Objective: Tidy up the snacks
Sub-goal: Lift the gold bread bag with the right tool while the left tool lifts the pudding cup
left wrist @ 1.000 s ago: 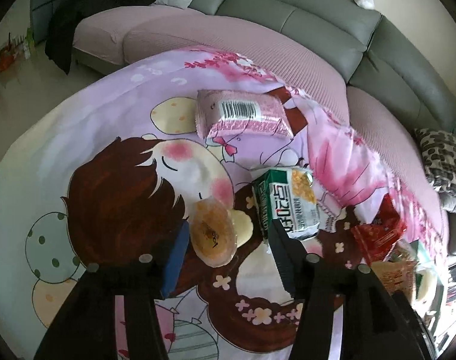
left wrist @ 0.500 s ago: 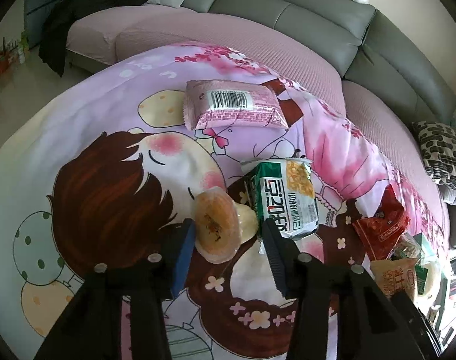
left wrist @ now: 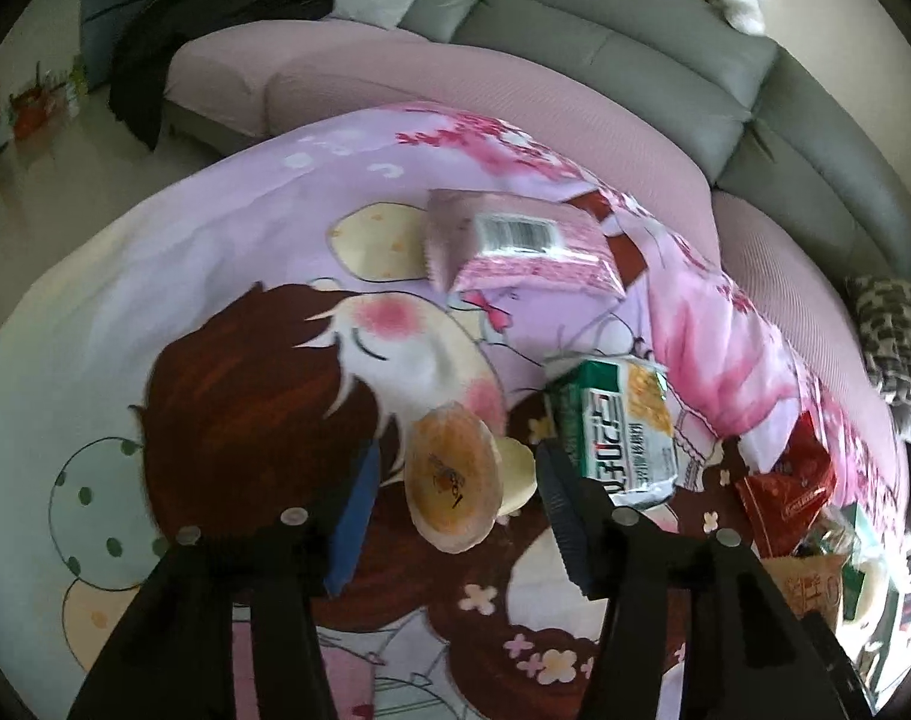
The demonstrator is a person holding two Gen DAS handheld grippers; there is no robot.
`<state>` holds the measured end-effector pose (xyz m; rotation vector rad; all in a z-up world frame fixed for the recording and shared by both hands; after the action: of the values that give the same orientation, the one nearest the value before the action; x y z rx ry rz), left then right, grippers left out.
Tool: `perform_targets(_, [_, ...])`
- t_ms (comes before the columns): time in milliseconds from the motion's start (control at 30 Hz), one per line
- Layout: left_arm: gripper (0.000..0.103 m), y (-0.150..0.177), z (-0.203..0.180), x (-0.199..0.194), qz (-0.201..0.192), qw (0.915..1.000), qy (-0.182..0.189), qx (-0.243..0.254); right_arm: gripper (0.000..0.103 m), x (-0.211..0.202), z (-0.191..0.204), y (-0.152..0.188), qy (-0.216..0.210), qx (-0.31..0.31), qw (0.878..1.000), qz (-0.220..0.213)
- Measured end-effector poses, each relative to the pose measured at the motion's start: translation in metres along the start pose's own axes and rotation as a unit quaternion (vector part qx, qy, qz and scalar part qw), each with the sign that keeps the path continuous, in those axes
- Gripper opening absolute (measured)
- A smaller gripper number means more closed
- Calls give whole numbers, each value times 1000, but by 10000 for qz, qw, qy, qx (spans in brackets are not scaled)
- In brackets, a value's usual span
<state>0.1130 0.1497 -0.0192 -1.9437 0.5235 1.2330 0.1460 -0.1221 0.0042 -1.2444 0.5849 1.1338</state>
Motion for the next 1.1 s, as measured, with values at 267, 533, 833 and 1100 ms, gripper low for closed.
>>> perform_targets(267, [56,4,-16,3,-2,9979,-443,471,32,0,0,0,-5,5,10000,2])
perform_targets(533, [48,8,-19,10,7,9961,-657,588,32,1,-1,1,-25,13,10000,8])
perform_targets(833, [46,7,-19,1,-146,9967,-636,490,32,-3,-2,1,-44,-7,10000,-36])
perform_targets(1100, [46,7,-22,-18,-354,9967,-577,449,32,-15,-6,-1,-148,-37,9997,-206])
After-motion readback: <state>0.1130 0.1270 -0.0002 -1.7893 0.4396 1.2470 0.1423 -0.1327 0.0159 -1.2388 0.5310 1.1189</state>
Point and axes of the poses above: each gripper's, at about its wrist camera, not at the fingertips, and x roughly the way its jaws point, z to its left, y to its underside, the point moved 1 cm from there along x, roughly the way its jaws point, and after that the axes turned 10 degrees about z, right-handed, at the moved point
